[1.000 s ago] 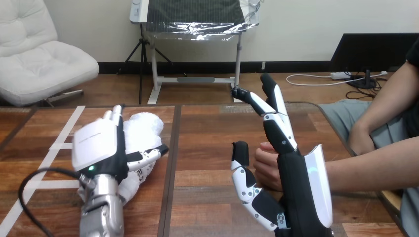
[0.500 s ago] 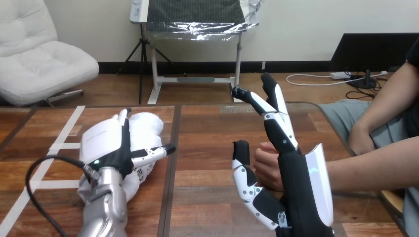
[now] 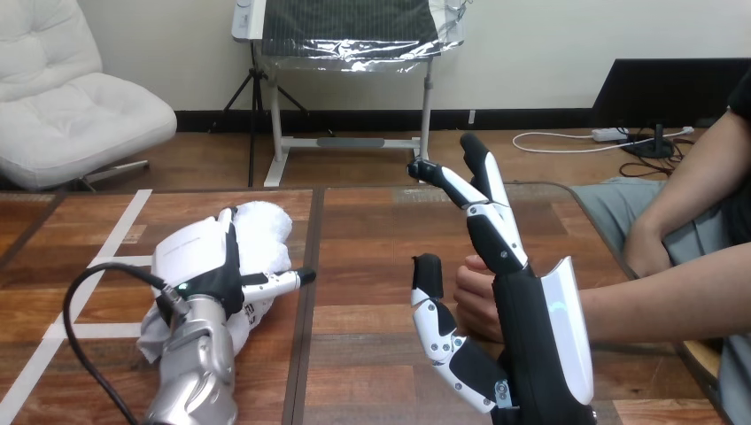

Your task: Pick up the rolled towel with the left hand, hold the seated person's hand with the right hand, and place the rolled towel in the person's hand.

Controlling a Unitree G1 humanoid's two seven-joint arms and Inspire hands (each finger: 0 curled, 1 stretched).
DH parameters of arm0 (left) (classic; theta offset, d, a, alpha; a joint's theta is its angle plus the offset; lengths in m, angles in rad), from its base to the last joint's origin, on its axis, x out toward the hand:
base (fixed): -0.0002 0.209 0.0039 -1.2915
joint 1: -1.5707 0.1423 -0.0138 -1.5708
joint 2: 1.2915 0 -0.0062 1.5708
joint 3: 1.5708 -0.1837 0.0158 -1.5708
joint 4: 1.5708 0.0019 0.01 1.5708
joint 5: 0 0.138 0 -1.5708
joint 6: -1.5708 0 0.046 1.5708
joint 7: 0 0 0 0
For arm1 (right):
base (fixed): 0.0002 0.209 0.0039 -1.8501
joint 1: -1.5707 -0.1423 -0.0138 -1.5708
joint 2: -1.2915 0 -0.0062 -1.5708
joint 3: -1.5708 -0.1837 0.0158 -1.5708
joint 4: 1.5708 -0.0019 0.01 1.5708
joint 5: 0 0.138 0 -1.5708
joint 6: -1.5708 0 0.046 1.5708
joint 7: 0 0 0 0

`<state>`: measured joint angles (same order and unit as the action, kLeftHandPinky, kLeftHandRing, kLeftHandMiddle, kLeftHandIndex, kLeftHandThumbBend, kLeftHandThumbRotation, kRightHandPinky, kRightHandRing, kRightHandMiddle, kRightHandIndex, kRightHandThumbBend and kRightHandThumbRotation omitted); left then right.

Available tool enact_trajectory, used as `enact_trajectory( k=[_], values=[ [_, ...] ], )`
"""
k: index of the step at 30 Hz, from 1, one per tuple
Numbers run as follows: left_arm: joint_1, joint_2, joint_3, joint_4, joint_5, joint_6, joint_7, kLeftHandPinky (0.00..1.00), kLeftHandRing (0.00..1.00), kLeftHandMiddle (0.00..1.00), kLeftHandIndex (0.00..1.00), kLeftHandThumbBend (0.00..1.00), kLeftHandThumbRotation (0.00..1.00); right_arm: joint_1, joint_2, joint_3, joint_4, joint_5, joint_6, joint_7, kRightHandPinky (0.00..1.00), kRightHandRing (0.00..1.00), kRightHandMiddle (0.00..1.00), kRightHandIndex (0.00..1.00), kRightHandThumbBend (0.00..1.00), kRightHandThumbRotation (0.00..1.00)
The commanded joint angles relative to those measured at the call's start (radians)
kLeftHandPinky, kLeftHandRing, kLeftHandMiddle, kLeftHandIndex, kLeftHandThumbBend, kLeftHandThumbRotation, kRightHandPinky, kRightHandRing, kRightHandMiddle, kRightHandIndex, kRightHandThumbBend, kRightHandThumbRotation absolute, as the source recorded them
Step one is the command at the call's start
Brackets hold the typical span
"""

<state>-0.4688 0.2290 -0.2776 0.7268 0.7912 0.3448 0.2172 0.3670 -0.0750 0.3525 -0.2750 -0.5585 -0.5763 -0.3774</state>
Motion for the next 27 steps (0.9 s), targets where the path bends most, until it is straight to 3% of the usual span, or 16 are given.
enact_trajectory(
  k=[1,13,19,27],
  values=[
    [-0.11,0.011,-0.047,0.083,0.024,0.016,0.024,0.93,0.94,0.97,0.99,1.0,0.75,-0.05,0.033,-0.011,-0.025,0.013,0.004,0.009,1.0,1.0,1.0,0.84,0.0,0.0],
    [-0.185,-0.003,-0.128,0.259,0.044,0.072,0.065,0.96,0.95,0.99,1.0,1.0,0.75,-0.051,0.032,-0.017,-0.033,0.014,0.006,0.02,1.0,1.0,1.0,0.84,0.0,0.0],
    [-0.222,-0.012,-0.18,0.348,0.066,0.11,0.062,0.98,0.97,1.0,1.0,1.0,0.76,-0.051,0.033,-0.021,-0.037,0.008,0.01,0.02,1.0,1.0,1.0,0.84,0.0,0.0],
    [-0.254,-0.018,-0.233,0.459,0.074,0.116,0.082,1.0,0.98,1.0,1.0,1.0,0.77,-0.05,0.026,-0.026,-0.042,0.011,0.011,0.027,1.0,1.0,1.0,0.83,0.0,0.0]
  ],
)
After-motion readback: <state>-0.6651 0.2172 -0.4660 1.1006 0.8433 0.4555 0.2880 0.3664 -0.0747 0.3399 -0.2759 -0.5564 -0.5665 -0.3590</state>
